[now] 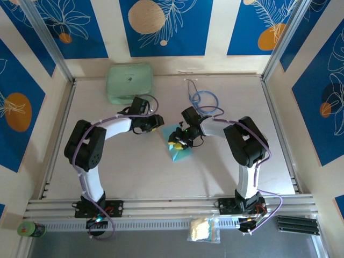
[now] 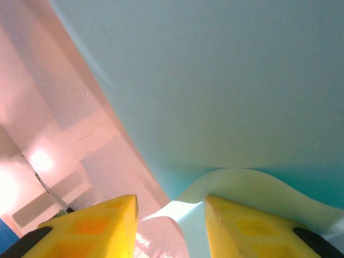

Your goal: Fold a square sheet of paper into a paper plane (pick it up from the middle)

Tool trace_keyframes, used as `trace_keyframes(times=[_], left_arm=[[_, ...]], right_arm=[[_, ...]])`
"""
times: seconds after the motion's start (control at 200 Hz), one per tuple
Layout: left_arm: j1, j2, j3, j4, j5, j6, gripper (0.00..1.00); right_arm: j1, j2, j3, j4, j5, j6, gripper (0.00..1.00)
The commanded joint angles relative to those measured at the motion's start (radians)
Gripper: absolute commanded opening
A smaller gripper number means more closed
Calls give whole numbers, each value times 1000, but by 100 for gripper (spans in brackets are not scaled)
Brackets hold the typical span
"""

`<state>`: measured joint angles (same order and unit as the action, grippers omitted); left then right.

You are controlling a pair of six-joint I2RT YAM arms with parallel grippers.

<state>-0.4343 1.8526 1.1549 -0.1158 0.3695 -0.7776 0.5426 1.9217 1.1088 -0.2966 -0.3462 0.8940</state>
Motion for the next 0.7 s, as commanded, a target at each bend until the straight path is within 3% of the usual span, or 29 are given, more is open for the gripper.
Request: trace_keyframes(times=[0.0, 0.15, 0.275, 0.5, 0.695], left_arm=[[1, -60, -2, -49, -29, 31, 41], [-9, -106, -79, -7, 1, -8, 41], [-39, -131, -128, 14, 18, -44, 35], [-124, -119, -156, 22, 30, -88, 23], [-187, -87, -170, 31, 24, -117, 12]], right_arm=[[4, 23, -17, -73, 47, -4, 45], [3, 23, -19, -85, 53, -8, 47], [4, 24, -21, -100, 65, -13, 44], [4, 31, -22, -136, 91, -23, 18], [5, 38, -22, -148, 99, -24, 6]])
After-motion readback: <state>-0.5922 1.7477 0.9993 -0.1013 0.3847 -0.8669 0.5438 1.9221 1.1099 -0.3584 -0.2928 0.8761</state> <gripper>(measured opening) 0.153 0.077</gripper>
